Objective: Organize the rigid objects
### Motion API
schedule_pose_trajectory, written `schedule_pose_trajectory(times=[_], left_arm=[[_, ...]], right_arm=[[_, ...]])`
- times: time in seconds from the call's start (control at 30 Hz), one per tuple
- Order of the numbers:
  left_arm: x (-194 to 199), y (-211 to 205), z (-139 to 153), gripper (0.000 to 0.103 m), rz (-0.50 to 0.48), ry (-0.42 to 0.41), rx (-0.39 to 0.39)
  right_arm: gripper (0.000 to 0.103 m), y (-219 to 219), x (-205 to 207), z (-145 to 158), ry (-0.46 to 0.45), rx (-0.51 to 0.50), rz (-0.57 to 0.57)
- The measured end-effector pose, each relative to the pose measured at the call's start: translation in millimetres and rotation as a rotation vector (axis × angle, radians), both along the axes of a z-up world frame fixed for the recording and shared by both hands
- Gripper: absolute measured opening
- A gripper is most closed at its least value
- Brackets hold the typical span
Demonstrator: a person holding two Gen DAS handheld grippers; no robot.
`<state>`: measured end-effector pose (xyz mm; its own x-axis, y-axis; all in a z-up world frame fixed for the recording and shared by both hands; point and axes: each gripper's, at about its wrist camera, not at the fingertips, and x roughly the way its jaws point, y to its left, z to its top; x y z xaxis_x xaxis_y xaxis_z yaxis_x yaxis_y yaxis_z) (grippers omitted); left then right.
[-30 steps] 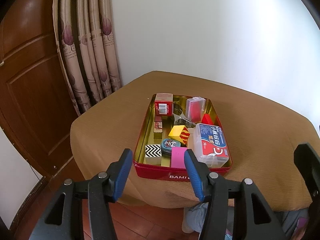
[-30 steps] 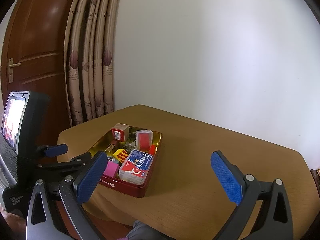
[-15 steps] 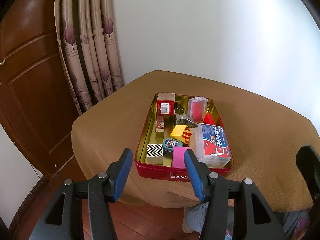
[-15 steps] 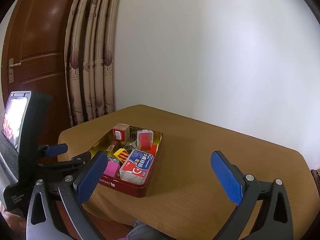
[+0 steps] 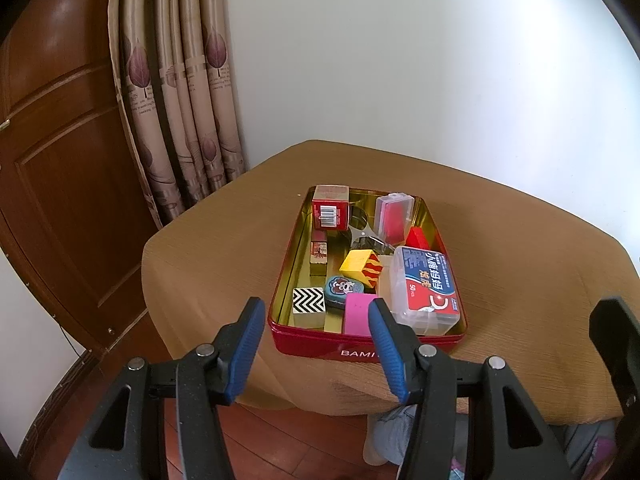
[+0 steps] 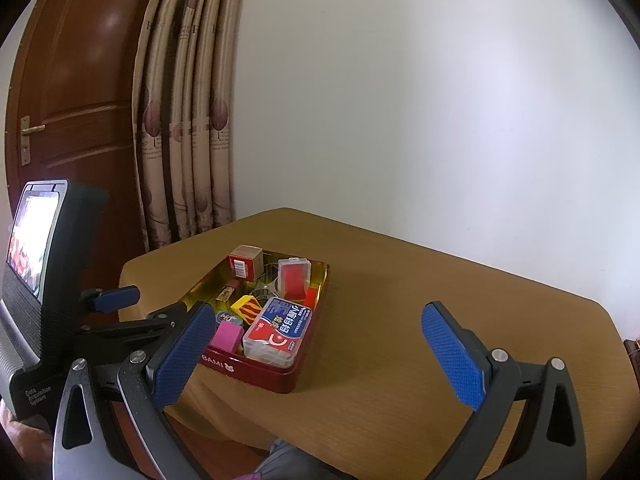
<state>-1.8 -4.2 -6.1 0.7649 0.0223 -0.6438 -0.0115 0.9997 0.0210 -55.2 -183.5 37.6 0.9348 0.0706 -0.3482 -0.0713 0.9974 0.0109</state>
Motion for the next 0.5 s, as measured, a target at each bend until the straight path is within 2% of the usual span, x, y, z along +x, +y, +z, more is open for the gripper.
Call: schedule_pose_trajectory(times=[0.5], left_arm=[[3.5, -2.8, -2.5, 0.055, -0.023, 0.028, 0.007]], right_arm=[[0.103, 0.1, -0.1, 0.0, -0.002, 0.002, 0.002]])
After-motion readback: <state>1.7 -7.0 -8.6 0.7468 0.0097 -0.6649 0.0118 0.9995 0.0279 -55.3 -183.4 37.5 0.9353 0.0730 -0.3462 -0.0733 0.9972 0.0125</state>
